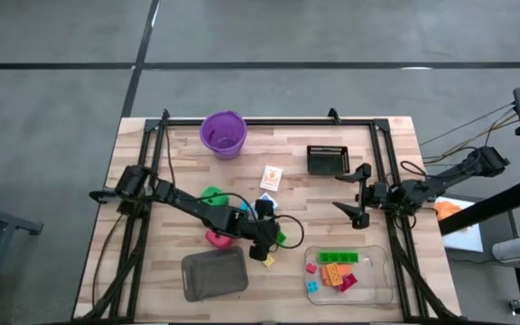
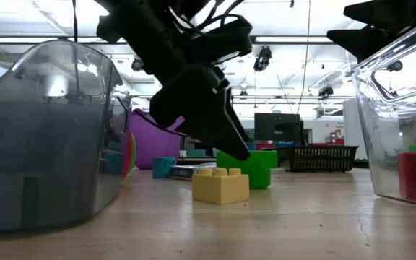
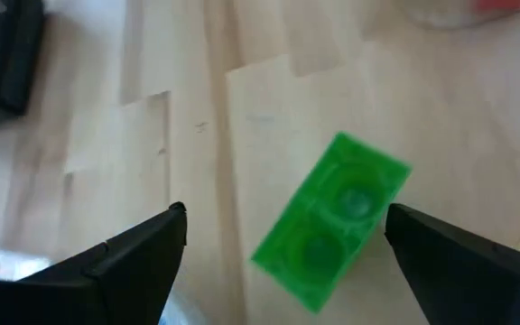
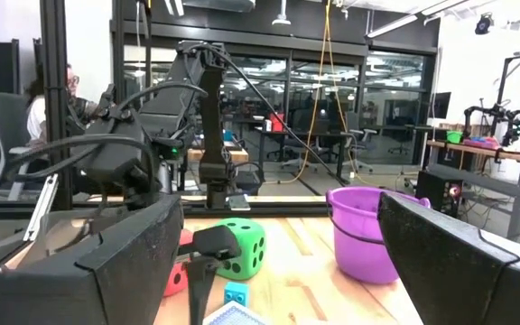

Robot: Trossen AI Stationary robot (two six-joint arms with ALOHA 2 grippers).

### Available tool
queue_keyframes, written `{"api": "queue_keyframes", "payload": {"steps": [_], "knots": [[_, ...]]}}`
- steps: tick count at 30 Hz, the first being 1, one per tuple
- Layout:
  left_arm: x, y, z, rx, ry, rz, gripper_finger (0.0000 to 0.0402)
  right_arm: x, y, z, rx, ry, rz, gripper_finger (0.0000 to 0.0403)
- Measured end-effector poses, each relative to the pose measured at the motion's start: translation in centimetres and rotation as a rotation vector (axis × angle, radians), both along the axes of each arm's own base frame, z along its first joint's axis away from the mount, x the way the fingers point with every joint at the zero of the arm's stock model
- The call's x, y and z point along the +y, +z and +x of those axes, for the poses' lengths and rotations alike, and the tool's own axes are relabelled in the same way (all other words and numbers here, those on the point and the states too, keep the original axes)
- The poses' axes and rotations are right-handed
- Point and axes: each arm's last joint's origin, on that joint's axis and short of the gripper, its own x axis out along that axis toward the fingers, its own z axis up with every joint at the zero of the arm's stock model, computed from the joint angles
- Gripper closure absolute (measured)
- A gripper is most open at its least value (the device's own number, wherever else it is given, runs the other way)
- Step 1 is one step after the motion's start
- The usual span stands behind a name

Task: Pick & Place Toys
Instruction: Put the large green game piece into the transparent bin

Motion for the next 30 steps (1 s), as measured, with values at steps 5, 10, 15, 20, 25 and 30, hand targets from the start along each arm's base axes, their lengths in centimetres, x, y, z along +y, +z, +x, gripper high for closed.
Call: {"api": "queue_keyframes", "payload": {"steps": [5, 10, 15, 20, 25, 30], "knots": [[-0.2, -1.1, 0.3, 0.031, -0.062, -0.011, 0.0018, 0.0, 0.0, 0.0, 0.000, 0.000, 0.000, 0.0040], [-0.3, -2.0, 0.3, 0.053, -0.065, -0.006, 0.0028, 0.0, -0.1, 0.0, 0.007, 0.000, -0.001, 0.0040], [-0.2, -1.9, 0.4, 0.050, -0.067, -0.008, 0.0076, 0.0, -0.2, 0.1, 0.014, 0.000, -0.004, 0.0040], [-0.3, -1.7, 0.4, 0.046, -0.071, -0.018, 0.0152, 0.0, -0.2, 0.1, 0.015, 0.000, -0.004, 0.0040], [-0.3, -1.7, 0.3, 0.050, -0.073, -0.021, 0.0237, 0.1, -0.2, 0.1, 0.018, 0.000, -0.005, 0.0040], [-0.3, -1.7, 0.3, 0.048, -0.075, -0.024, 0.0273, 0.1, -0.3, 0.2, 0.025, 0.000, -0.008, 0.0040]]}}
